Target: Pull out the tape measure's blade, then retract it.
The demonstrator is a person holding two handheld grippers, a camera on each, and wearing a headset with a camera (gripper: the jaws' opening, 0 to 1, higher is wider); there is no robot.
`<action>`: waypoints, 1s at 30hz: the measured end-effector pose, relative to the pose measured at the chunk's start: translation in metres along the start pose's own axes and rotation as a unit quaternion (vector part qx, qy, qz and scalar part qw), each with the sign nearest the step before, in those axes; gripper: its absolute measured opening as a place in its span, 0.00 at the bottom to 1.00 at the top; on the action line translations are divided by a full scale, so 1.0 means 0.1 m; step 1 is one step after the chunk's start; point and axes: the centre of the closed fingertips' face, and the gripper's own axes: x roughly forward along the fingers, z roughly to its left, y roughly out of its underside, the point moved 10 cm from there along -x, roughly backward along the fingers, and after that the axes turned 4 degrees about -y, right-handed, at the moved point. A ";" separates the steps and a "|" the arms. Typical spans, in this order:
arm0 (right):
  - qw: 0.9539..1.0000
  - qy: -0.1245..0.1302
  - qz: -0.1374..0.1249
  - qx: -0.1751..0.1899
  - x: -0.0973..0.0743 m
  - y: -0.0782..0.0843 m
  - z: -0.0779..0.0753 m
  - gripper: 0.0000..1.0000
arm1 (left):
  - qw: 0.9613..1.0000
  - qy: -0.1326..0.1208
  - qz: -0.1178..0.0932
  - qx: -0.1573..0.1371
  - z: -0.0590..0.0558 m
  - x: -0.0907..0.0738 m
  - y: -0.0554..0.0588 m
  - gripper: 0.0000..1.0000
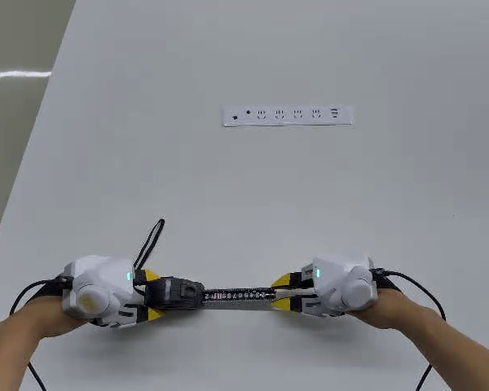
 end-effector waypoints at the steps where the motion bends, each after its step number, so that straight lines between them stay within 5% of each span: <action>1: 1.000 0.000 0.000 0.001 0.00 0.00 0.00 0.09 | 1.000 0.000 0.000 0.000 0.00 0.00 0.00 0.28; 30: 1.000 0.000 0.001 0.004 -0.12 0.09 0.00 0.09 | 1.000 0.005 0.007 -0.001 0.01 0.01 0.00 0.28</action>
